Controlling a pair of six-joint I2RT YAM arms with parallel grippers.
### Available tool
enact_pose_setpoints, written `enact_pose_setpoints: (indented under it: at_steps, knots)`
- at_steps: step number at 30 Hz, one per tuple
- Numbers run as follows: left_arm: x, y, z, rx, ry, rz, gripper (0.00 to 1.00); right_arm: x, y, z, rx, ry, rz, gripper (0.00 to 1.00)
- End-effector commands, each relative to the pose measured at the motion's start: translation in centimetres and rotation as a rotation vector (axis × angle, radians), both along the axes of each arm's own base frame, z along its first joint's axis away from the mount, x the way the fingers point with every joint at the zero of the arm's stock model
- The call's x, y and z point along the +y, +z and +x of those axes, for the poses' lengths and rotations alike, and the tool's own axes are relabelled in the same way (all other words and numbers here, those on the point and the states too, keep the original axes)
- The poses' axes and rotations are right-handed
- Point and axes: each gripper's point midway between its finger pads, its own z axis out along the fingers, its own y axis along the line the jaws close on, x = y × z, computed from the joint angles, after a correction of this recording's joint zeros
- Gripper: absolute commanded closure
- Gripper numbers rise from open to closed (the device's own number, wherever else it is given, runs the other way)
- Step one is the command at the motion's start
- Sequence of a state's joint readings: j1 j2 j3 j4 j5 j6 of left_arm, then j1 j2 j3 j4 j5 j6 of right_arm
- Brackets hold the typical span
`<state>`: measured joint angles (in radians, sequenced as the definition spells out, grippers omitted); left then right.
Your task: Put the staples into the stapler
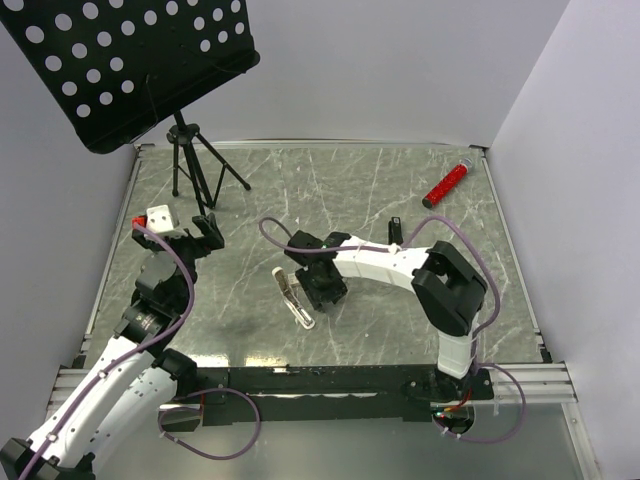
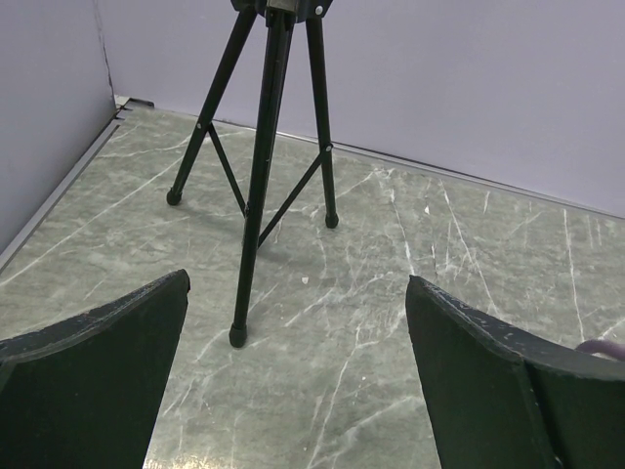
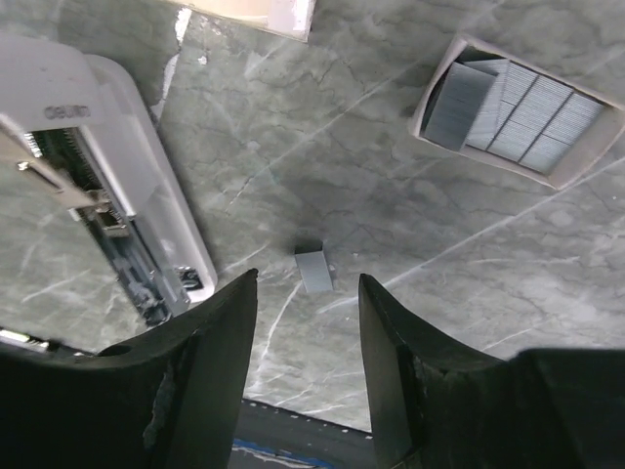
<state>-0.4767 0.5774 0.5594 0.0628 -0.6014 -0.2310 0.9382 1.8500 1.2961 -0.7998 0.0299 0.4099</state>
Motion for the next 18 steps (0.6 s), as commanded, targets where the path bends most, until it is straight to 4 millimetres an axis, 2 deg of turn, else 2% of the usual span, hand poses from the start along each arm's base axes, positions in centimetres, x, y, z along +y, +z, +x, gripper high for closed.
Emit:
enact_pose_setpoints:
  at_steps: [1,18]
  knots:
    - [0.4,1.0,-0.2,-0.036,0.016,-0.022,0.03,-0.2,0.5,0.3,-0.015,0.036,-0.061,0.48]
    - [0.4,0.9,-0.2,-0.036,0.018,-0.019,0.03,0.3,-1.9,-0.5,0.032,0.085,-0.114,0.56]
